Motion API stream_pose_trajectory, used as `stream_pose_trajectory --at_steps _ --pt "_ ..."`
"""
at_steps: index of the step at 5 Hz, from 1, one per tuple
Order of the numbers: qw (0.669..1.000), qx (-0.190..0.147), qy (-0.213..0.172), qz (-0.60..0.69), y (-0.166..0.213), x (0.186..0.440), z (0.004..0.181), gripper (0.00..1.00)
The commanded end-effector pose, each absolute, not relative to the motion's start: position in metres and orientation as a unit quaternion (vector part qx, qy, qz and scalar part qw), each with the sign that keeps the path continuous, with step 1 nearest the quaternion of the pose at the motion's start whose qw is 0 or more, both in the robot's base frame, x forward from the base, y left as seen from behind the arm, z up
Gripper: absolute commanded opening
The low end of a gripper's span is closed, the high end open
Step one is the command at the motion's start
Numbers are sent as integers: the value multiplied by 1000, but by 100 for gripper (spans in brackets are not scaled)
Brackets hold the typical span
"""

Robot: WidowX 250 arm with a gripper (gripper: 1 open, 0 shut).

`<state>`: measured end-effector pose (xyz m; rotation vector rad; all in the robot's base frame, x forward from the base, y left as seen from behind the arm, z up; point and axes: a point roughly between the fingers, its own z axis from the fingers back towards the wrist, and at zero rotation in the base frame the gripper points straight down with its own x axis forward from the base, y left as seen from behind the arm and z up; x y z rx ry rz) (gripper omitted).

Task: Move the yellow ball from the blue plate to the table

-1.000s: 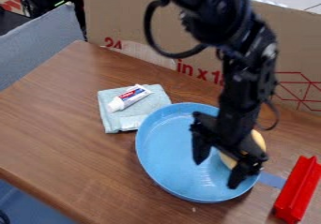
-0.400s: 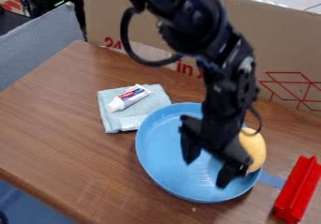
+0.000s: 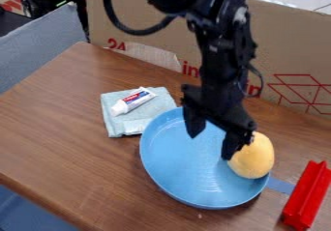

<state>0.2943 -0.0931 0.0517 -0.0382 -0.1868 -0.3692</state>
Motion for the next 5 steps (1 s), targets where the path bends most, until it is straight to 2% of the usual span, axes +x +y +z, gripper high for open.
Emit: stream_pose_trajectory --at_steps 1,2,3,4,5 --pt "972 -36 -133 -190 -97 298 60 100" --pt "973 -39 -136 -181 -117 289 39 100" --pt "973 -47 -144 -172 -127 303 20 100" --pt "975 -29 -136 -171 -132 307 24 100" --pt "975 -26 -146 -163 -140 341 63 100"
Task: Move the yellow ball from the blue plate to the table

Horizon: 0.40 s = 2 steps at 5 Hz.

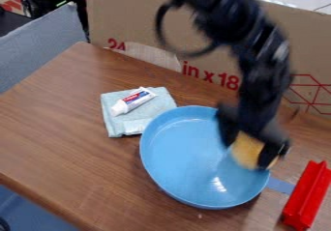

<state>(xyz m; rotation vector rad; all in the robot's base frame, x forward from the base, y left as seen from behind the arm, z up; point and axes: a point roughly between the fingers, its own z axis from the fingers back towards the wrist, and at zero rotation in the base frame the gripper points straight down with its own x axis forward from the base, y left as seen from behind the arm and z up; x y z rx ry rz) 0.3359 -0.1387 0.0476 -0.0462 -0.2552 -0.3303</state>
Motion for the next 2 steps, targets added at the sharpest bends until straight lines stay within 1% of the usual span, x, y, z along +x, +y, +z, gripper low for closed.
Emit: stream_pose_trajectory --at_steps 1,2 --pt "972 -29 -167 -160 -135 353 68 100" --pt "975 -36 -154 -155 -138 349 61 100"
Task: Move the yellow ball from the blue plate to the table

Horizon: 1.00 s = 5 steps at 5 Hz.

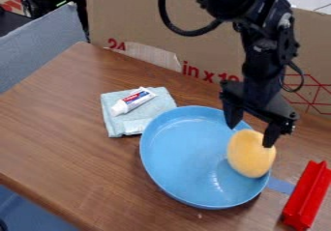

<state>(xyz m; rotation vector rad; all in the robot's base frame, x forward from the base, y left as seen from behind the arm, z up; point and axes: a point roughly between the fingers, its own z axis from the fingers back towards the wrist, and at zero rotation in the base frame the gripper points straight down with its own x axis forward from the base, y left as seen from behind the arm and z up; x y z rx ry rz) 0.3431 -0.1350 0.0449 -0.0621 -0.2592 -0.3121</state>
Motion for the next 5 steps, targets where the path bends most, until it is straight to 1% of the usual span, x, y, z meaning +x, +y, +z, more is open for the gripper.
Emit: stream_pose_trajectory --at_steps 1,2,3,4,5 --pt "978 -41 -140 -147 -143 353 72 100" --pt "979 -47 -126 -154 -150 329 63 100" --pt "977 -55 -121 -165 -146 315 56 100" --pt "977 -51 -121 -170 -150 318 51 100" --pt "979 -58 -112 -163 -144 324 60 100"
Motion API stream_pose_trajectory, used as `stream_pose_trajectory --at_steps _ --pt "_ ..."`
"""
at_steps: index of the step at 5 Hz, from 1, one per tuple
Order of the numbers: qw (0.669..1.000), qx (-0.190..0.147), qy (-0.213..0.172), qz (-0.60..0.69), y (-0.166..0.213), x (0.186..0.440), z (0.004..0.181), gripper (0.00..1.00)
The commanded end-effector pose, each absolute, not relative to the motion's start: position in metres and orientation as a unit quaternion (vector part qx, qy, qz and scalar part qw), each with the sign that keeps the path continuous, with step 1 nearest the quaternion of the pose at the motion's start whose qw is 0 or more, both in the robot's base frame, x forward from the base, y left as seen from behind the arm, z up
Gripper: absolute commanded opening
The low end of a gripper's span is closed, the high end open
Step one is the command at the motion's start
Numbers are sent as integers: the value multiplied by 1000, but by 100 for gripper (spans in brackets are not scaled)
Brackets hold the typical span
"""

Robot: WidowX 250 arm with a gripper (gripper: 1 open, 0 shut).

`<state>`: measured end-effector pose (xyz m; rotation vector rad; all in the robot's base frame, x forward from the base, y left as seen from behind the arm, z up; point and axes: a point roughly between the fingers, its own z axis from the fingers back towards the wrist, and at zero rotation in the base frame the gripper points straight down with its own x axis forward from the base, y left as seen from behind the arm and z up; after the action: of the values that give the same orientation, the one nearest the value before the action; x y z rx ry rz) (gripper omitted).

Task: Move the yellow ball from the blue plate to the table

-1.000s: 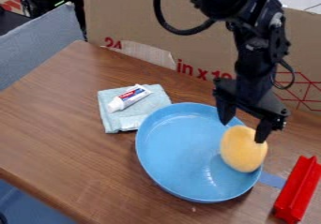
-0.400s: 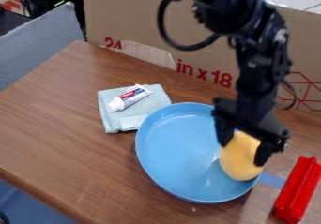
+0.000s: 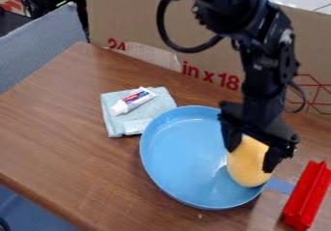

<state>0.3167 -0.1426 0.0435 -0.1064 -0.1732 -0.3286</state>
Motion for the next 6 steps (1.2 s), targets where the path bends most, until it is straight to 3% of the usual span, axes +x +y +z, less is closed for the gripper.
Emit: stream_pose_trajectory --at_steps 1,3,5,6 --pt "978 -54 -106 -169 -153 318 43 100" --pt "980 -58 -86 -171 -165 320 35 100" --pt "982 -55 -63 -167 -194 323 15 100" --pt "983 -53 -61 -165 -191 326 27 0"
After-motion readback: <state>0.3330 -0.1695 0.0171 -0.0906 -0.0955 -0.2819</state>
